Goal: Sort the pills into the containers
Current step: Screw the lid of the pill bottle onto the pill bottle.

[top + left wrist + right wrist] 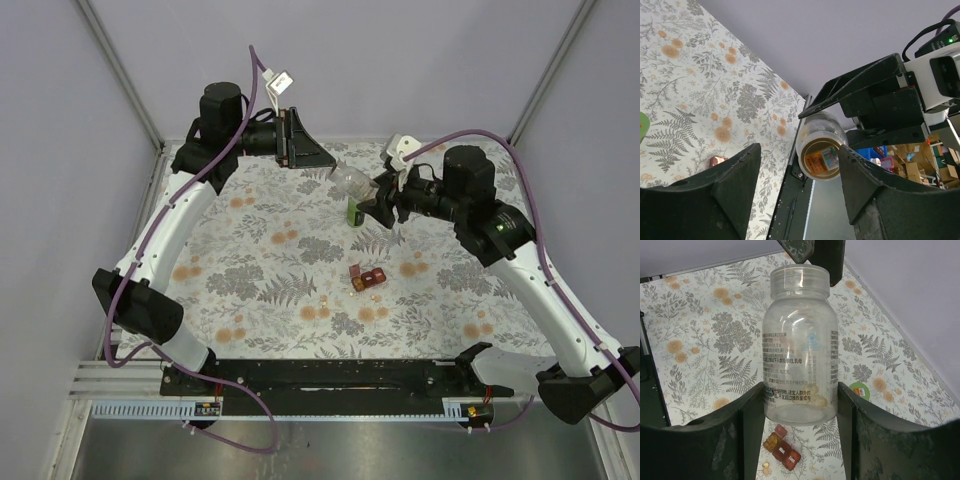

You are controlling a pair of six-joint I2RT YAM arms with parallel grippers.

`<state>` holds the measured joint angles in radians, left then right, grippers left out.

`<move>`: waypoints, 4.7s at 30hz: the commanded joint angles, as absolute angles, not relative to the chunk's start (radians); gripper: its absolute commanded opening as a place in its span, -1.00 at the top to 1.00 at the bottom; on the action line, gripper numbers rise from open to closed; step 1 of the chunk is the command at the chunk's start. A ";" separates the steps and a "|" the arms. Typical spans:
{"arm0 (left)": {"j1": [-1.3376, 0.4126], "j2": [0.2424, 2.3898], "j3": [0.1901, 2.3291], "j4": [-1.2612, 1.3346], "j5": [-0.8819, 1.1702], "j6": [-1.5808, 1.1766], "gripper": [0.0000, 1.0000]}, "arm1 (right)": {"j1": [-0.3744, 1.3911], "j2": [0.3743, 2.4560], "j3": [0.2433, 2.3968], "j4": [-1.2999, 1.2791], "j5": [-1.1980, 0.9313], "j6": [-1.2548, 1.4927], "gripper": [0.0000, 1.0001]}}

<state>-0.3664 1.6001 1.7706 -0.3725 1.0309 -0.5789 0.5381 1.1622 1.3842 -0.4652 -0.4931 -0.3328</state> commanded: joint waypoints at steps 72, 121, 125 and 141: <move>-0.479 1.442 1.764 -0.925 1.124 0.525 1.00 | 0.512 1.255 1.348 -0.272 -1.018 0.089 1.00; -0.390 1.525 1.816 -0.696 1.011 -0.399 -0.61 | 0.614 1.131 1.341 -0.476 -0.470 -0.337 1.00; -0.400 1.532 1.799 -0.699 1.019 -0.397 -0.53 | 0.629 1.132 1.338 -0.477 -0.425 -0.359 1.00; -0.446 1.543 1.779 -0.716 1.014 -0.385 -0.14 | 0.646 1.127 1.339 -0.477 -0.368 -0.385 1.00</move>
